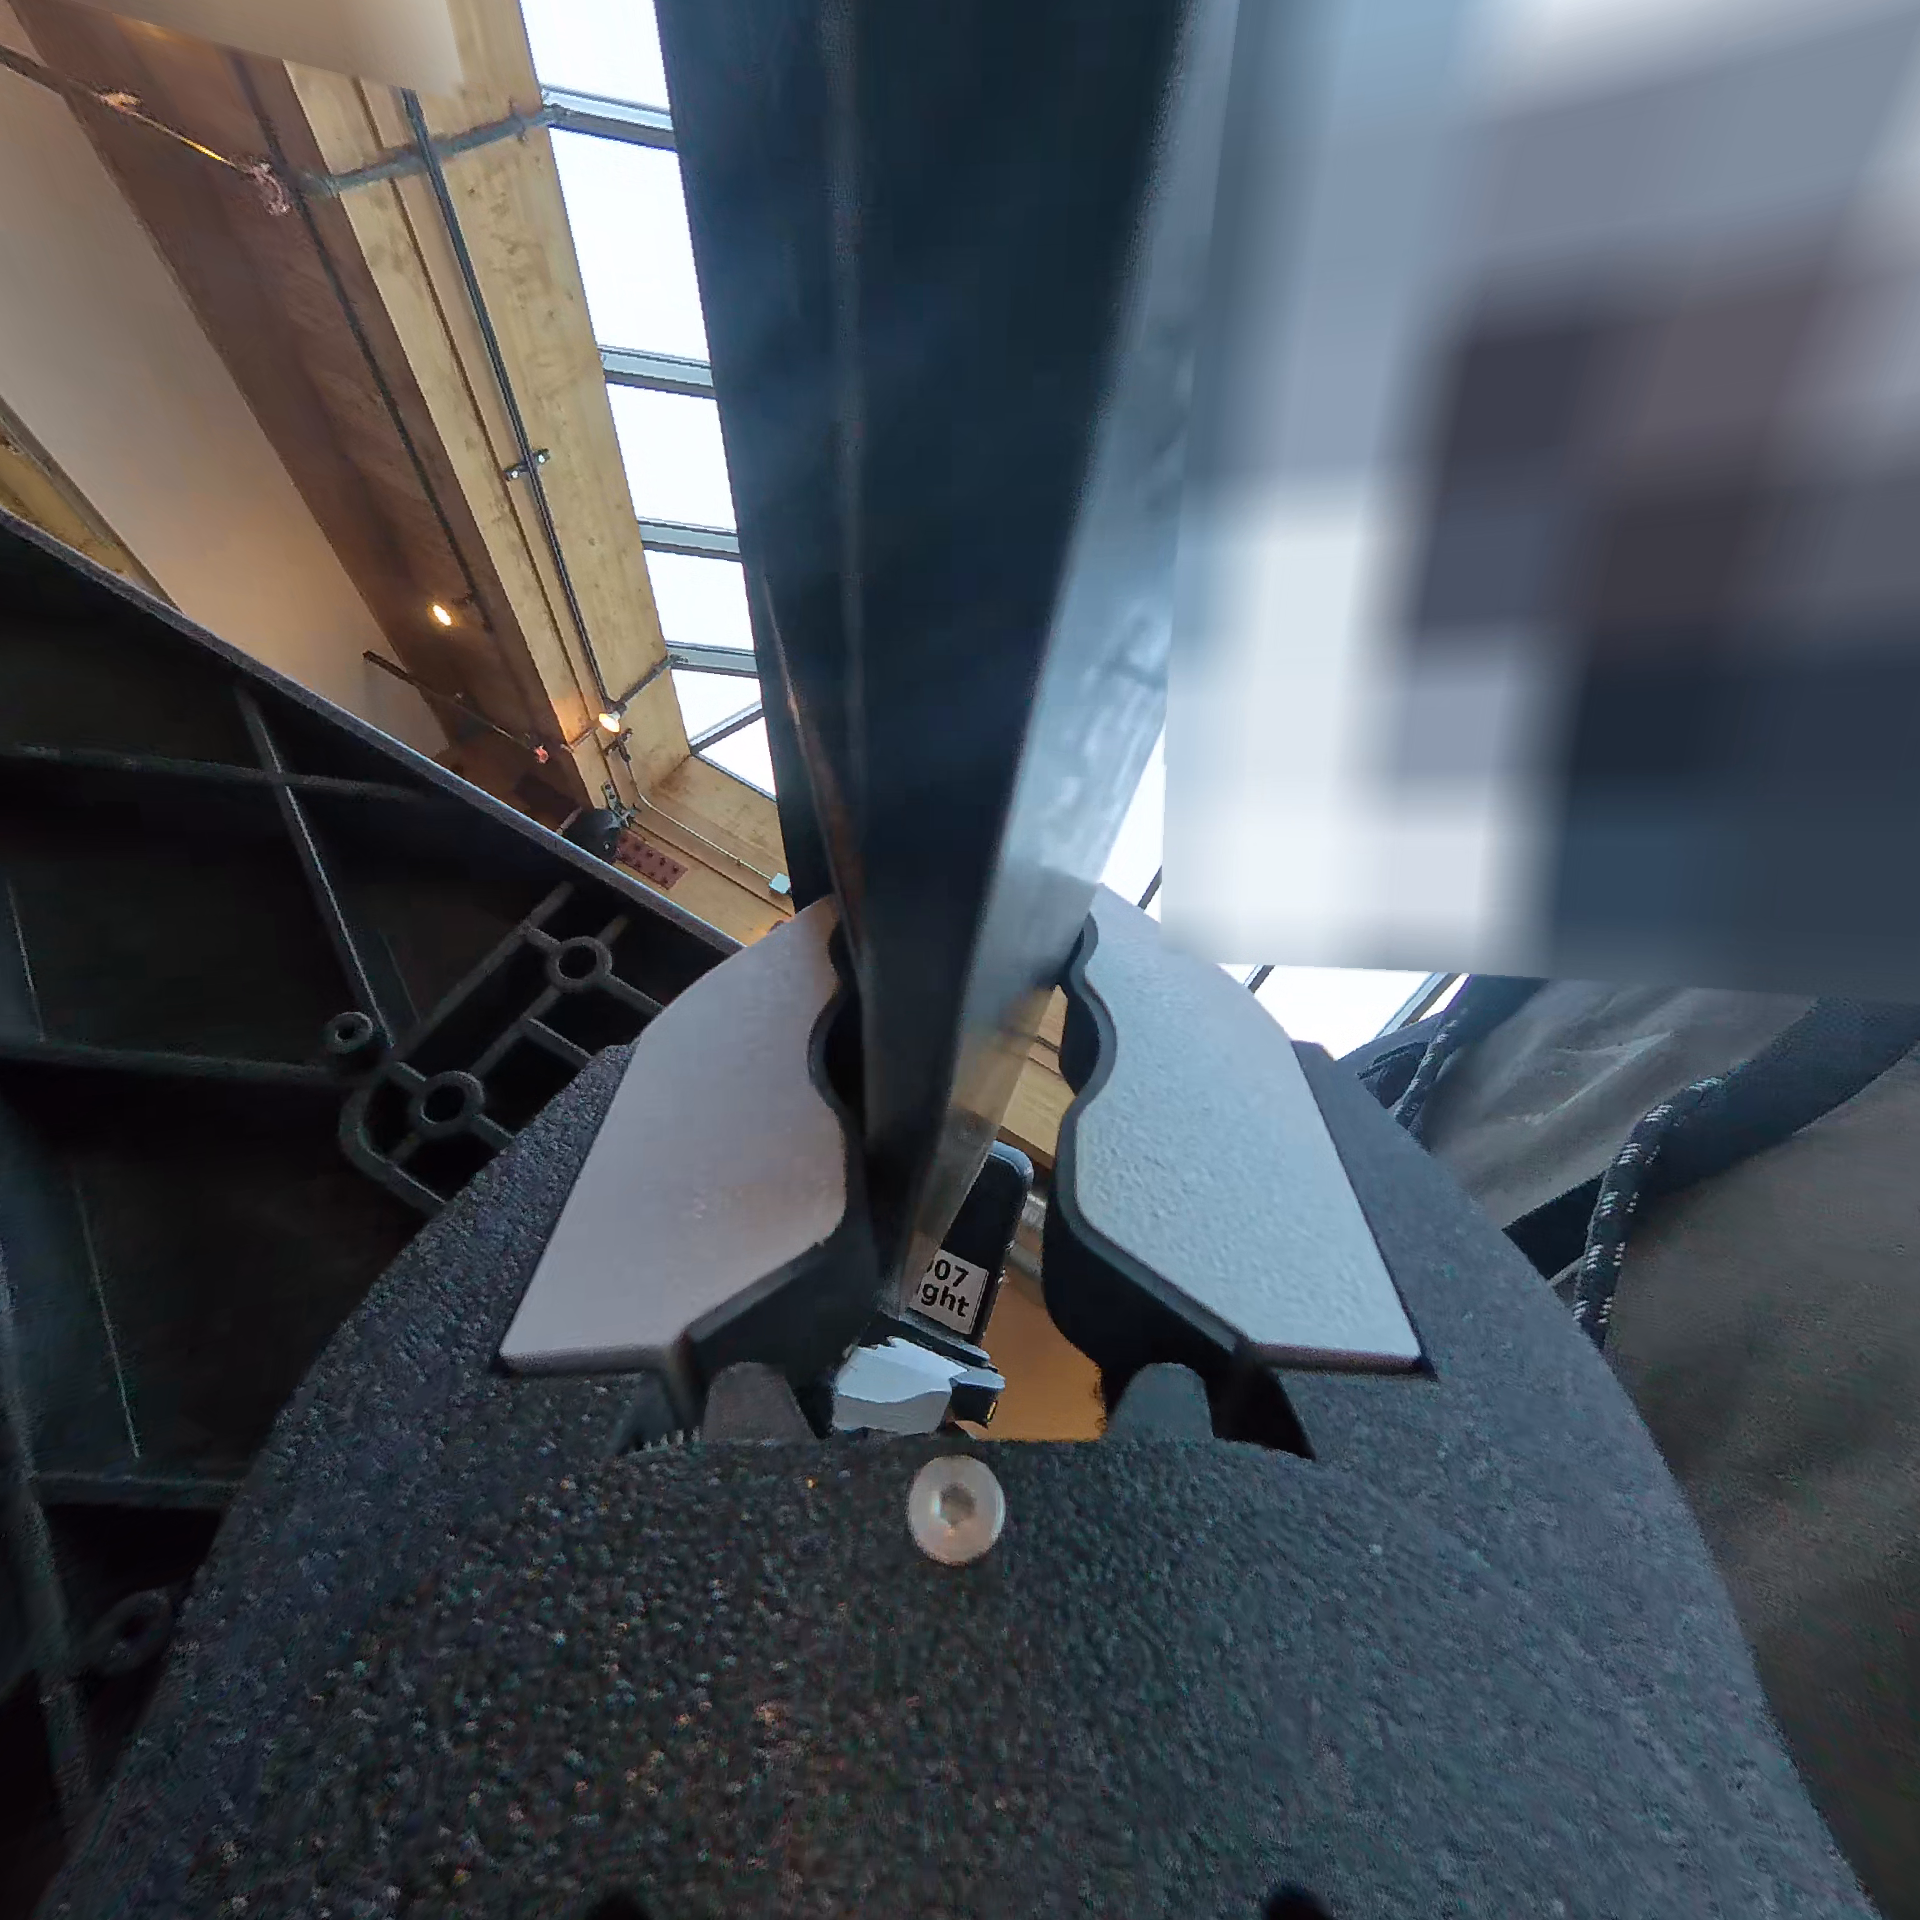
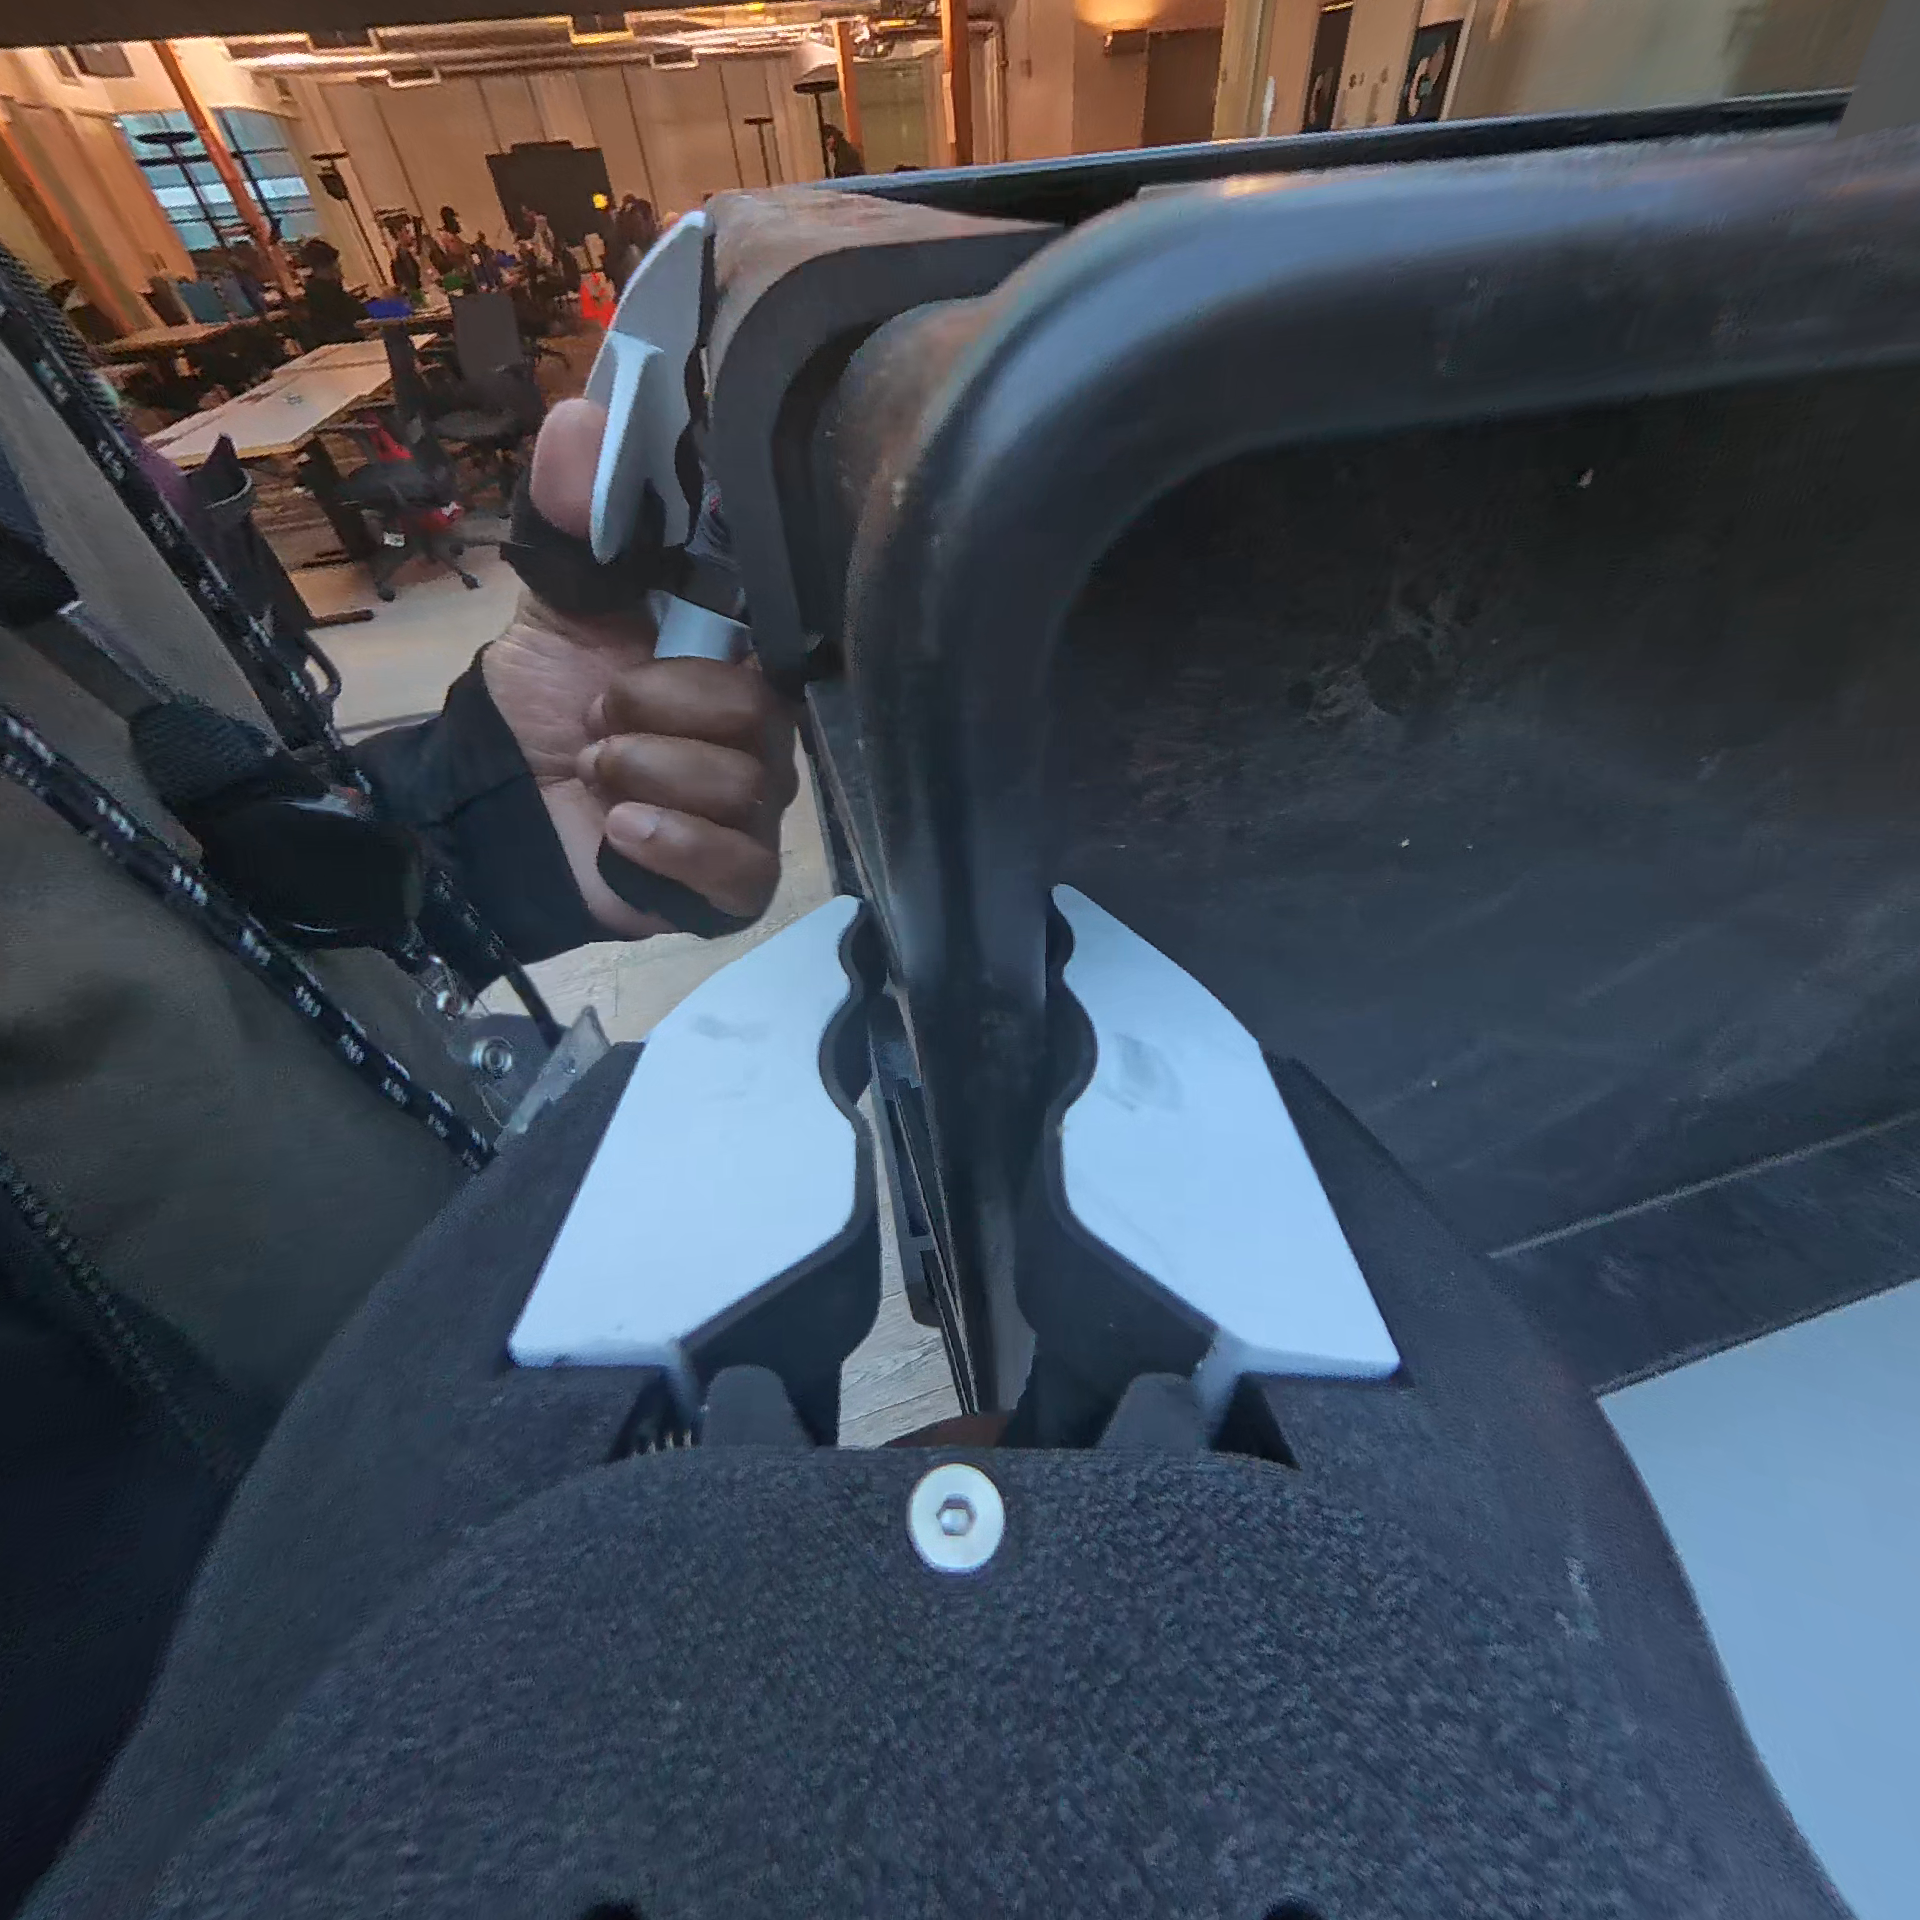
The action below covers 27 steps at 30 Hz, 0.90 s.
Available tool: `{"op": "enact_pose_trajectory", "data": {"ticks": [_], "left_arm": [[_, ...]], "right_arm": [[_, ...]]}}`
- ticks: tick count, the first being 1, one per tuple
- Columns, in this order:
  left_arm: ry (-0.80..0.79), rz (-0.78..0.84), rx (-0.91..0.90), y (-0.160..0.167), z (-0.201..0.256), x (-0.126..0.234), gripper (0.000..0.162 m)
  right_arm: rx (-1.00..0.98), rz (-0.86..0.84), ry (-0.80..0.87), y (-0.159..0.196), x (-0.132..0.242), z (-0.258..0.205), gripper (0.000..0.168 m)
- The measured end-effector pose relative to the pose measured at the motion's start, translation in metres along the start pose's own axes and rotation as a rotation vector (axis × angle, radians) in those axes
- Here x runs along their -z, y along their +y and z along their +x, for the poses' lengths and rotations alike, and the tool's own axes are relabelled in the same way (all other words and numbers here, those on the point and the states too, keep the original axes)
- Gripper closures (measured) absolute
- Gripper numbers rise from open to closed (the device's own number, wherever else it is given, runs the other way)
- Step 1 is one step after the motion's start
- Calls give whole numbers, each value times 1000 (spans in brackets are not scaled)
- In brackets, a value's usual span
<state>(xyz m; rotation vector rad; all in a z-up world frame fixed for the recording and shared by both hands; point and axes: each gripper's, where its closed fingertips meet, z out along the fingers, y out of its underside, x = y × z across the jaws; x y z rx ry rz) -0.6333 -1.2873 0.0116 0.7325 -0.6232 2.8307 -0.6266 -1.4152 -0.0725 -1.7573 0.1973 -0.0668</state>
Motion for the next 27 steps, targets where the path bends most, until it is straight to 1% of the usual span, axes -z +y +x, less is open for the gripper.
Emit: {"op": "enact_pose_trajectory", "data": {"ticks": [4,18,19,27], "left_arm": [[12,11,-29,-2,1,-1,126],[19,55,-123,-3,0,-2,127],[17,56,-129,-3,0,-3,124],[21,72,-157,-3,-1,-4,124]], "right_arm": [[18,11,-43,-2,-7,-4,141],[0,51,-92,-4,-5,-5,143],[-4,51,-97,-4,-5,-5,143],[-17,51,-125,-5,-5,-5,144]]}}
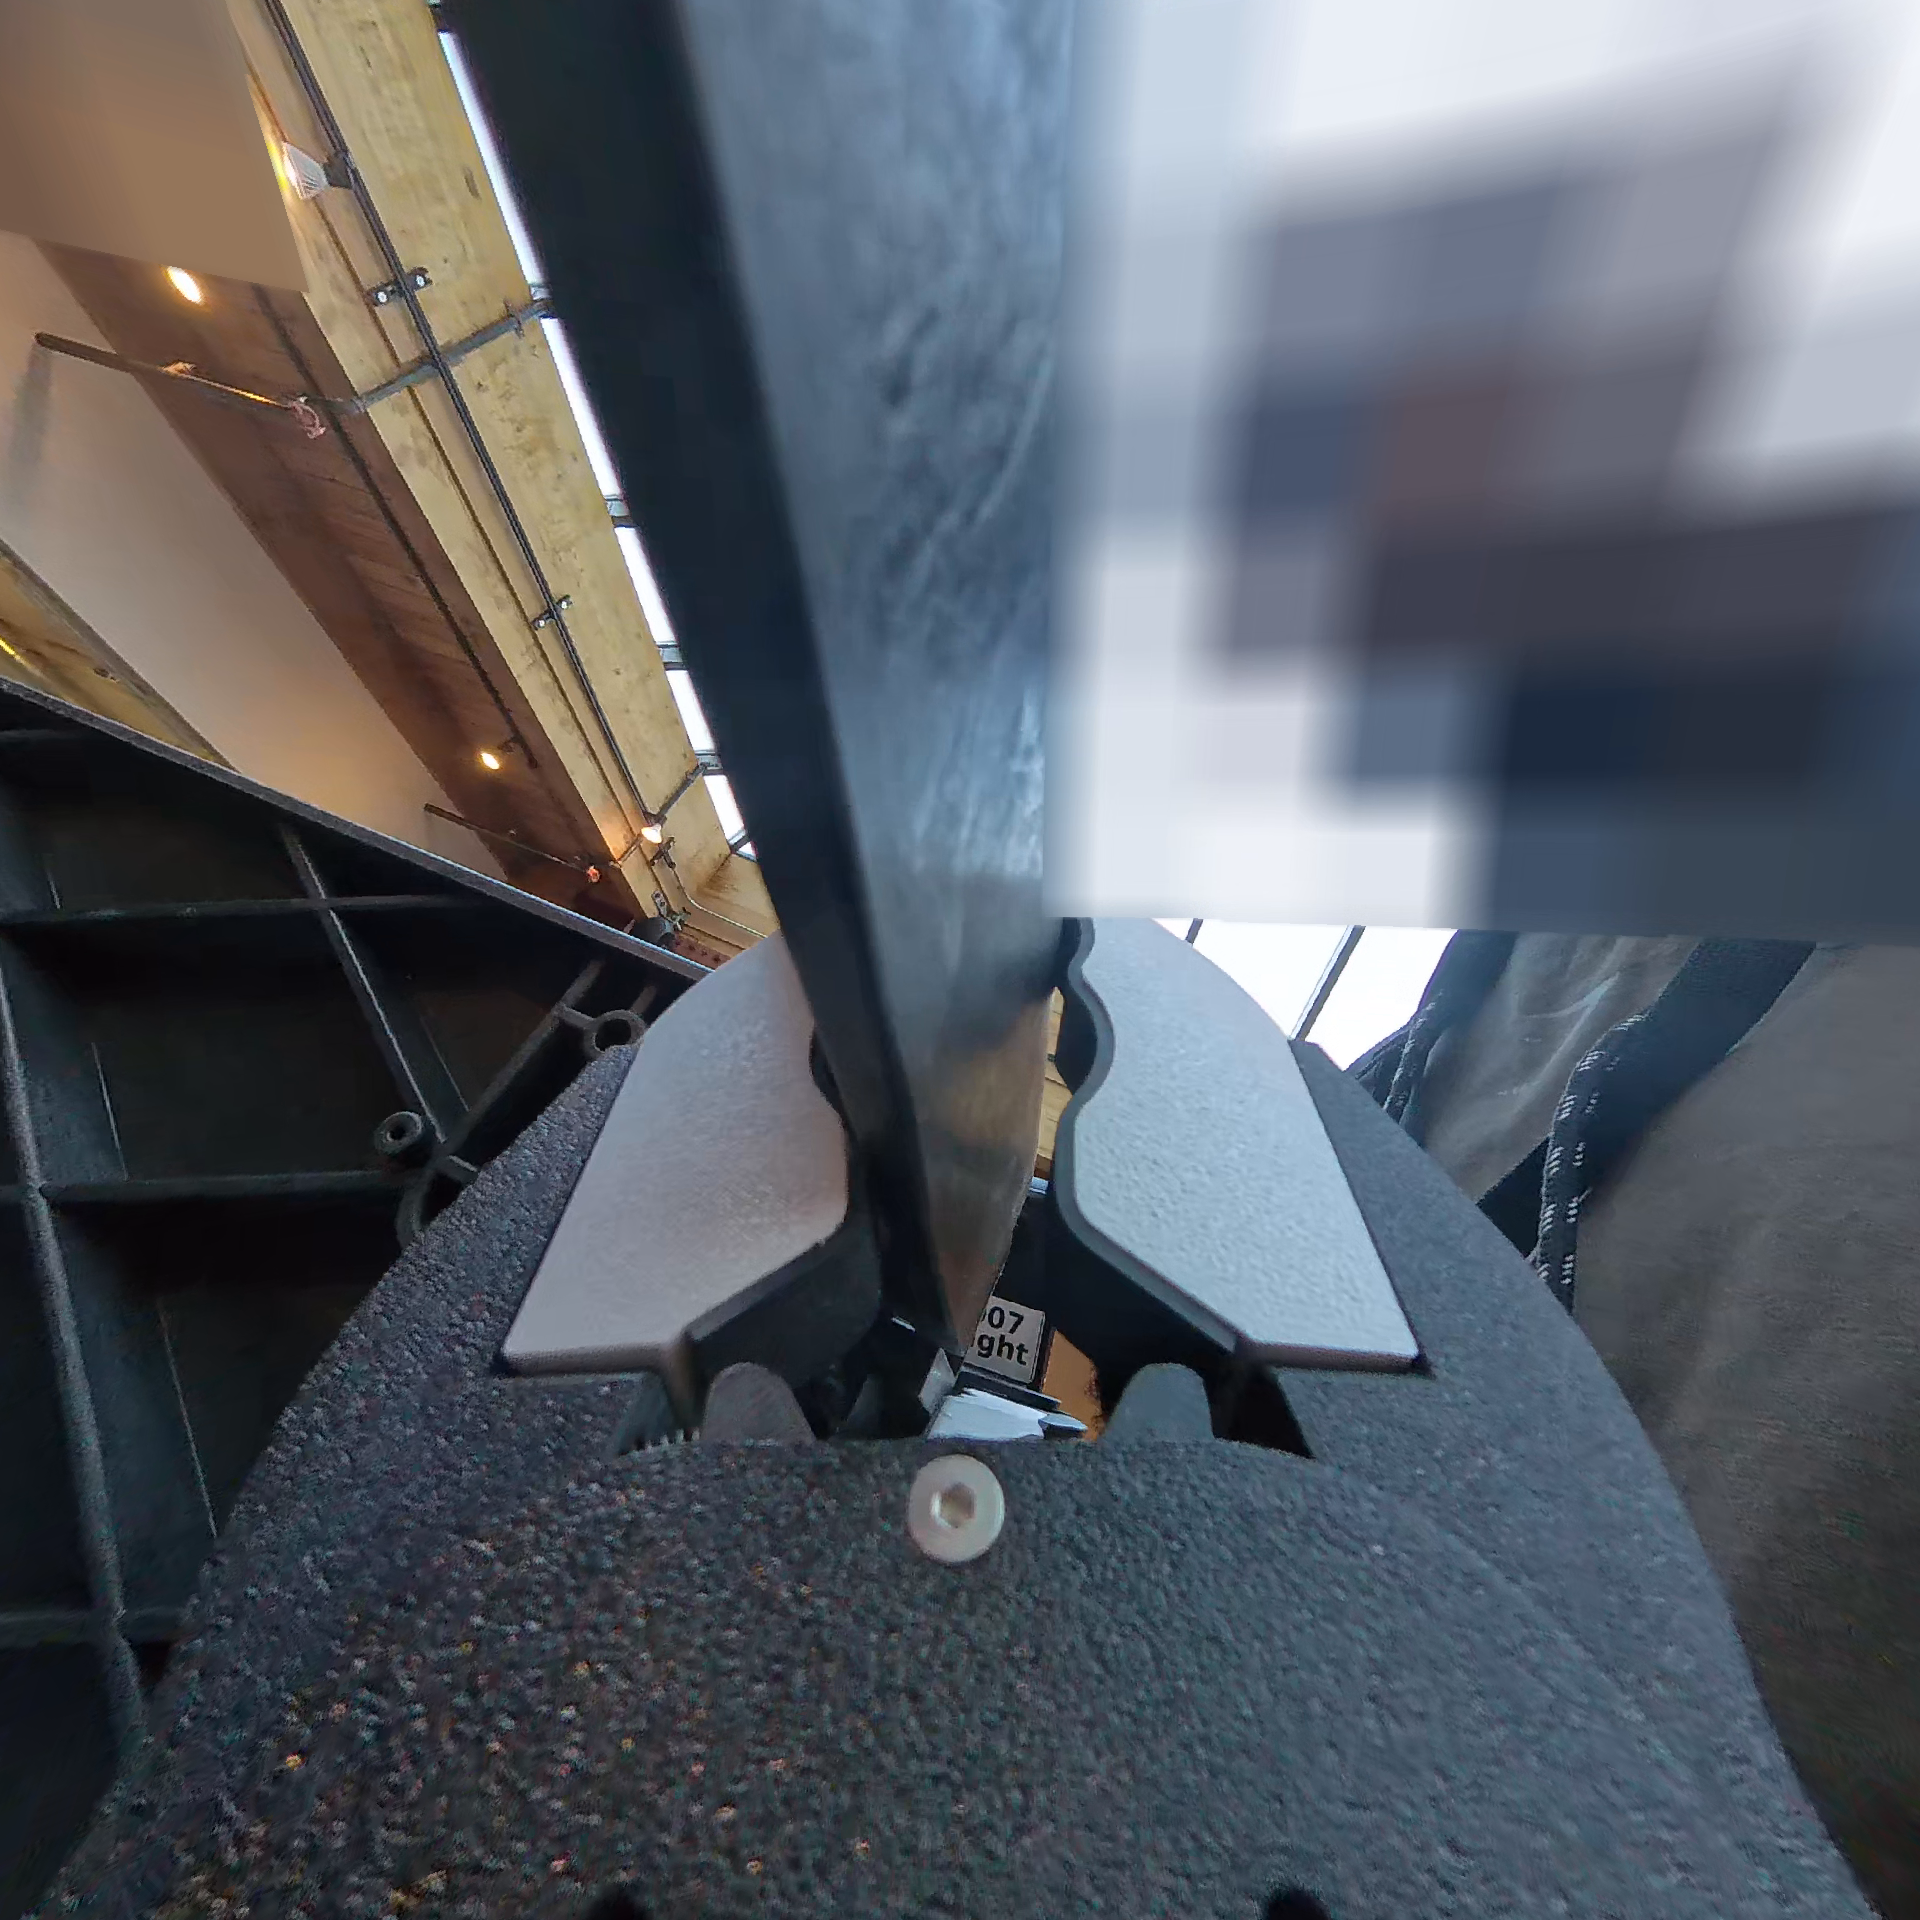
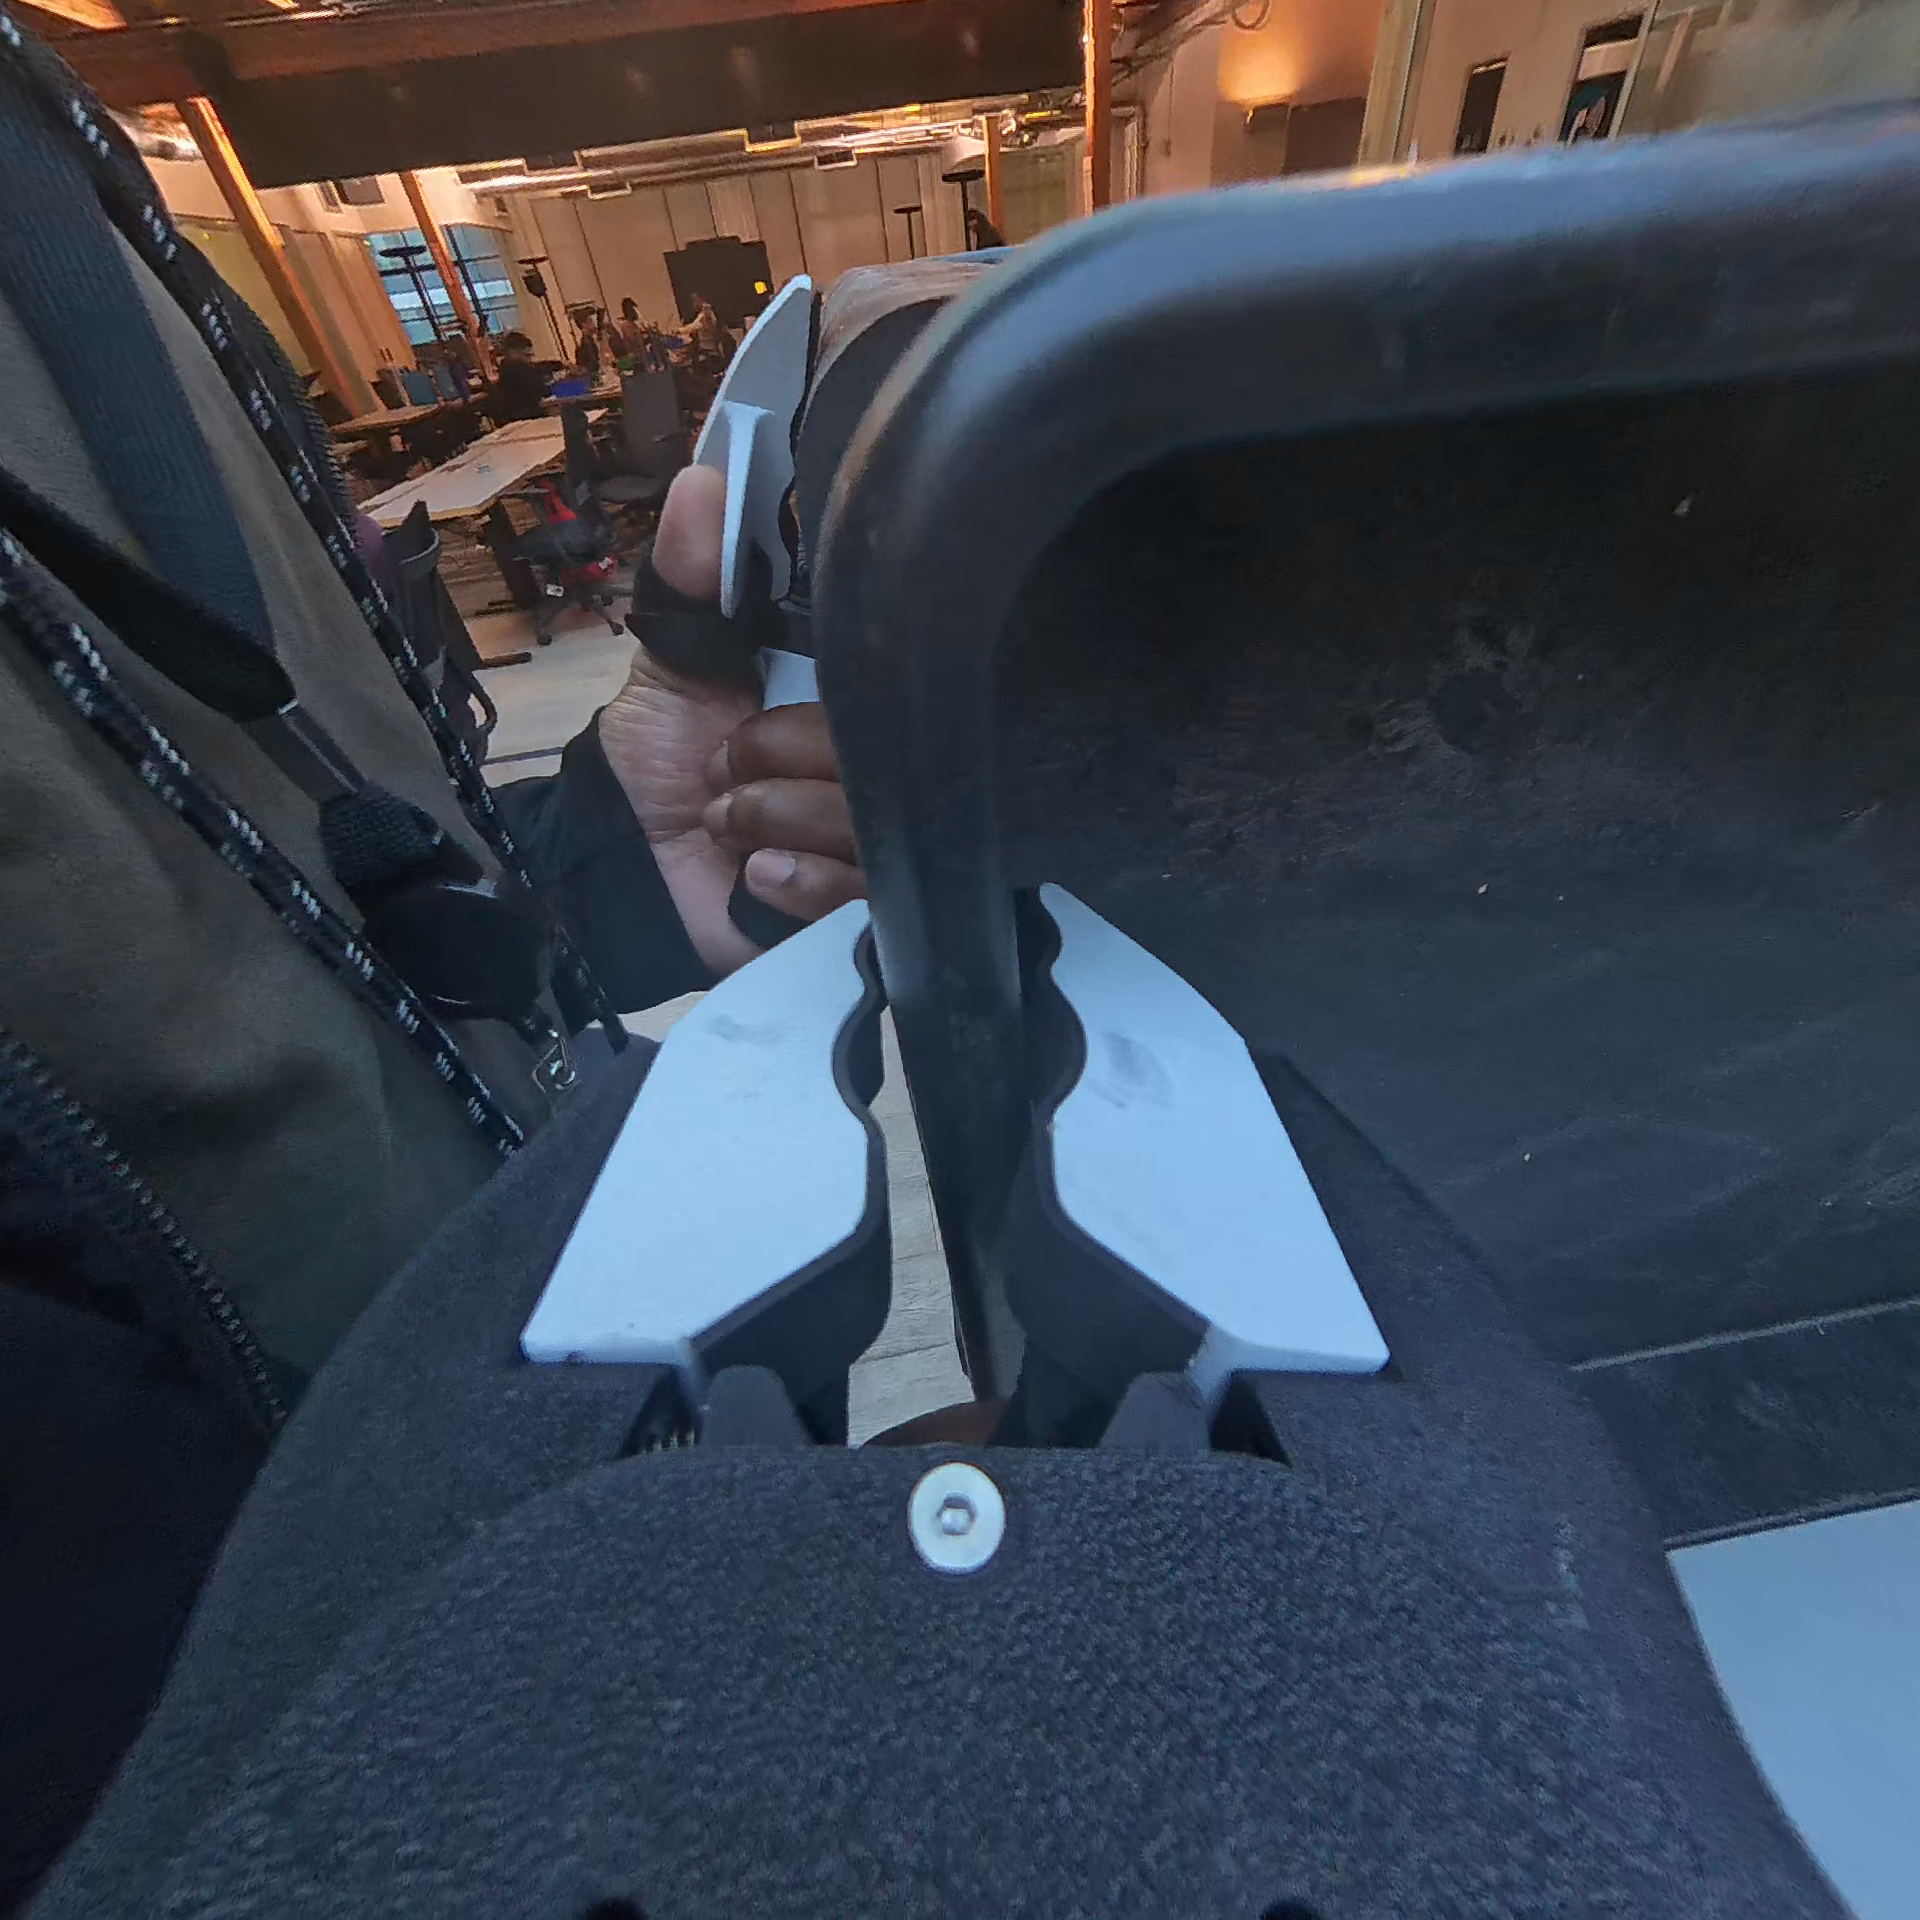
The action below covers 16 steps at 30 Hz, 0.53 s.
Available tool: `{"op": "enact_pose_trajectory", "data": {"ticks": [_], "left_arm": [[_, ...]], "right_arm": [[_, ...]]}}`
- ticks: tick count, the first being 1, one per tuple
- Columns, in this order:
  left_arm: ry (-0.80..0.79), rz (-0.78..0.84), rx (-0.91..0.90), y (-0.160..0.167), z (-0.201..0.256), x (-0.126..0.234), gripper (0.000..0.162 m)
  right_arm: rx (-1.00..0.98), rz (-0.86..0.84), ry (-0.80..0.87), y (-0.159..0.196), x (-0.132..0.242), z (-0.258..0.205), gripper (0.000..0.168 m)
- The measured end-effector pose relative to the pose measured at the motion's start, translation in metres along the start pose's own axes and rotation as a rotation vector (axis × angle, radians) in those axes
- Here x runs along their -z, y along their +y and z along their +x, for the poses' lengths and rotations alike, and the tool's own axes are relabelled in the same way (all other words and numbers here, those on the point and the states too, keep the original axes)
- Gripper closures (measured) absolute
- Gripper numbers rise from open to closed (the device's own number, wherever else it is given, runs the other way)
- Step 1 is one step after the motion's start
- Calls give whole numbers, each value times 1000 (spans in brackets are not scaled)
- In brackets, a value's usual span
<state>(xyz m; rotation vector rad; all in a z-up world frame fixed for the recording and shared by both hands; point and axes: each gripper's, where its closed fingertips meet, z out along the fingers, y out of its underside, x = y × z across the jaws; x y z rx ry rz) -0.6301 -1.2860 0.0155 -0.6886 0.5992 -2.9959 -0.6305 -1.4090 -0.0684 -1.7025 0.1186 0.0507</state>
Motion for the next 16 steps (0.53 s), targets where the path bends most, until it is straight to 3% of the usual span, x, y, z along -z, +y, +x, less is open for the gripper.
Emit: {"op": "enact_pose_trajectory", "data": {"ticks": [16], "left_arm": [[-27,42,-103,-3,-3,0,121]], "right_arm": [[-4,6,-27,-1,0,-1,145]]}}
